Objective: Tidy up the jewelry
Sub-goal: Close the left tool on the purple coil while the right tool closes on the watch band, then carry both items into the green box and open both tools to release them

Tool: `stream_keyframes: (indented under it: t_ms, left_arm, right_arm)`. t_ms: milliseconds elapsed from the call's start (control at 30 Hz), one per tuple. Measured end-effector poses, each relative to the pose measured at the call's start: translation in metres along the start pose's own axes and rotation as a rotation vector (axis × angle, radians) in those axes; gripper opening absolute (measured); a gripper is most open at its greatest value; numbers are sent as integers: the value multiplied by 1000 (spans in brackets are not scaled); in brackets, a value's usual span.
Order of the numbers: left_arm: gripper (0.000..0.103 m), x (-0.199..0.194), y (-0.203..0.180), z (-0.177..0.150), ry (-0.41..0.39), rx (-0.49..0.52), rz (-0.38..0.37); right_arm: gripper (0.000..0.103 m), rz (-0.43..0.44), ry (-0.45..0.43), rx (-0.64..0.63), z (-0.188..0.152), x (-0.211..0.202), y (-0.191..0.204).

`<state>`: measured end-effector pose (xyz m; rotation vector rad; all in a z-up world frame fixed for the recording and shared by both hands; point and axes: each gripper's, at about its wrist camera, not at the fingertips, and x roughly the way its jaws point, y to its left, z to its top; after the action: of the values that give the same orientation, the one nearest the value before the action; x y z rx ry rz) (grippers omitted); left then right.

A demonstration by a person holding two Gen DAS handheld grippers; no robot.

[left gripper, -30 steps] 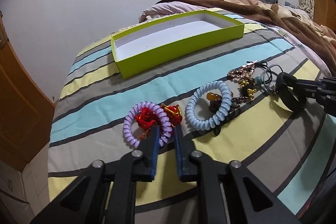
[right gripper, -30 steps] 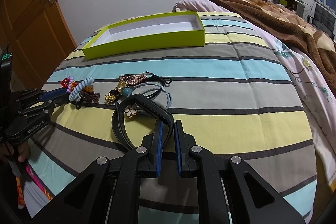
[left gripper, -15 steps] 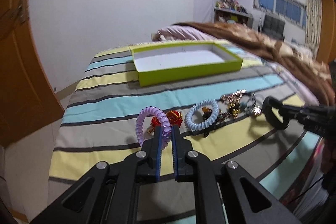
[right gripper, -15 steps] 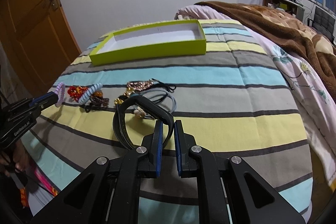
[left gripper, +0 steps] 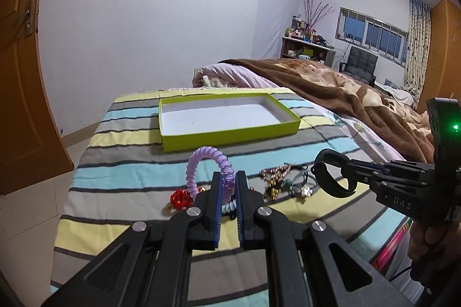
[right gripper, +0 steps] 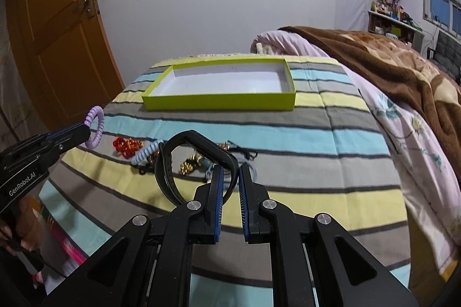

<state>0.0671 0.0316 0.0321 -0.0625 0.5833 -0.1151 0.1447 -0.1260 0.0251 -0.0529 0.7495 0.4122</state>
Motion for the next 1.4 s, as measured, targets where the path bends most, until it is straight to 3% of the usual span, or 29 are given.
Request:
stream_keyframes:
  t_ms: [467,867,1100,1400]
  left_arm:
    - [9,53,9,52,-5,-37,23]
    - [9,130,30,93,22,-43,44]
    - [9,171,46,101,59,-60,55]
    - [10,214,54,96,158,-63,57]
  right_arm:
    - [11,-18,-29,-68,62,30,-10]
    - [11,-25,19,-61,123,111,-36]
    - [11,-40,77,-29,143,169,-55]
    - [11,-58,131,-28,149,211,-62]
